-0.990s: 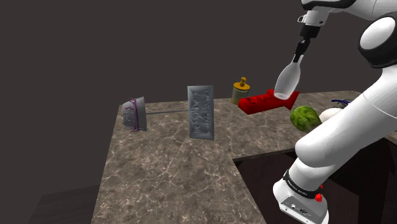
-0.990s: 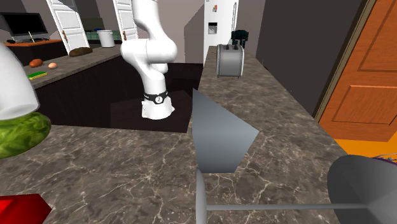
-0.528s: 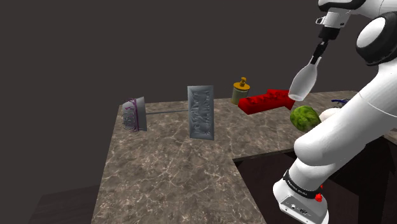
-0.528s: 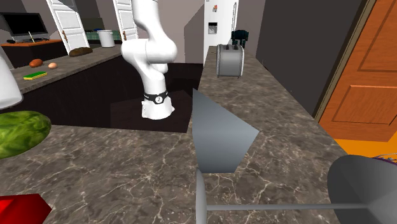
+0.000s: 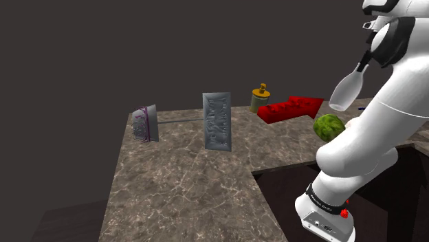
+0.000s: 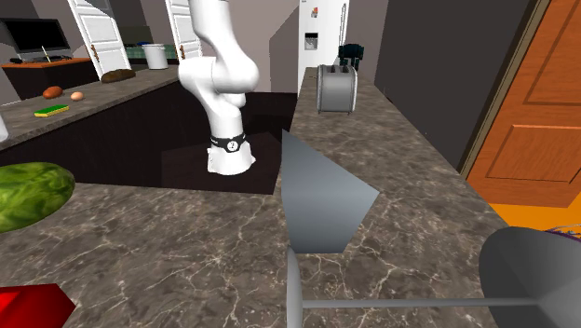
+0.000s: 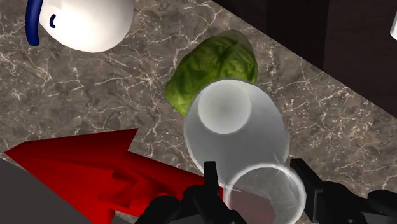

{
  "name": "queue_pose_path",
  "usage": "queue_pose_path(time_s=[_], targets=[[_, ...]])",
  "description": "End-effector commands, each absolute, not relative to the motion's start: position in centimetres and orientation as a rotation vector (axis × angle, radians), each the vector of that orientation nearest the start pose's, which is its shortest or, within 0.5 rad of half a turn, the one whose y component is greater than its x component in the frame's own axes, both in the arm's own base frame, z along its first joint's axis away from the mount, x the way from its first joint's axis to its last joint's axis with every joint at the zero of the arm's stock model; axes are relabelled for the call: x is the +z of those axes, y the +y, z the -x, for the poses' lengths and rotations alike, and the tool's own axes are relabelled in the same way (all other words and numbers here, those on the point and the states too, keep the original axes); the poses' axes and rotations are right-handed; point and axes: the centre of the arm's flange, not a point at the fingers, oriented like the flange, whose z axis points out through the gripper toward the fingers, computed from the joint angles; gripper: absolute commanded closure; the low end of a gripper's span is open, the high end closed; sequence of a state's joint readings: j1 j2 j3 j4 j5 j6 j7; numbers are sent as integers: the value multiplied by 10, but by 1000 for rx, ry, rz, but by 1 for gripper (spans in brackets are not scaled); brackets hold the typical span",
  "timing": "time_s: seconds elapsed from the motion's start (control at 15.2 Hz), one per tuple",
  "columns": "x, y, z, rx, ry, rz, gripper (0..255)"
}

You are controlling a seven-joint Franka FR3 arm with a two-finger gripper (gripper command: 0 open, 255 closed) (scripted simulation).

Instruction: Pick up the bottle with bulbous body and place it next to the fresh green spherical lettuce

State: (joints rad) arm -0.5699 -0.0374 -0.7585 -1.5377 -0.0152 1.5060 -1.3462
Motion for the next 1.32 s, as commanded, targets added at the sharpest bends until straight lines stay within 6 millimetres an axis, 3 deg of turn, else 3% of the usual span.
queue_pose_path(time_s=[0.0, 0.86, 1.25], targets=[[651, -542, -97, -14, -32, 3136, 255], [652, -646, 37, -14, -32, 3136, 255], [620, -646, 37, -14, -32, 3136, 255]])
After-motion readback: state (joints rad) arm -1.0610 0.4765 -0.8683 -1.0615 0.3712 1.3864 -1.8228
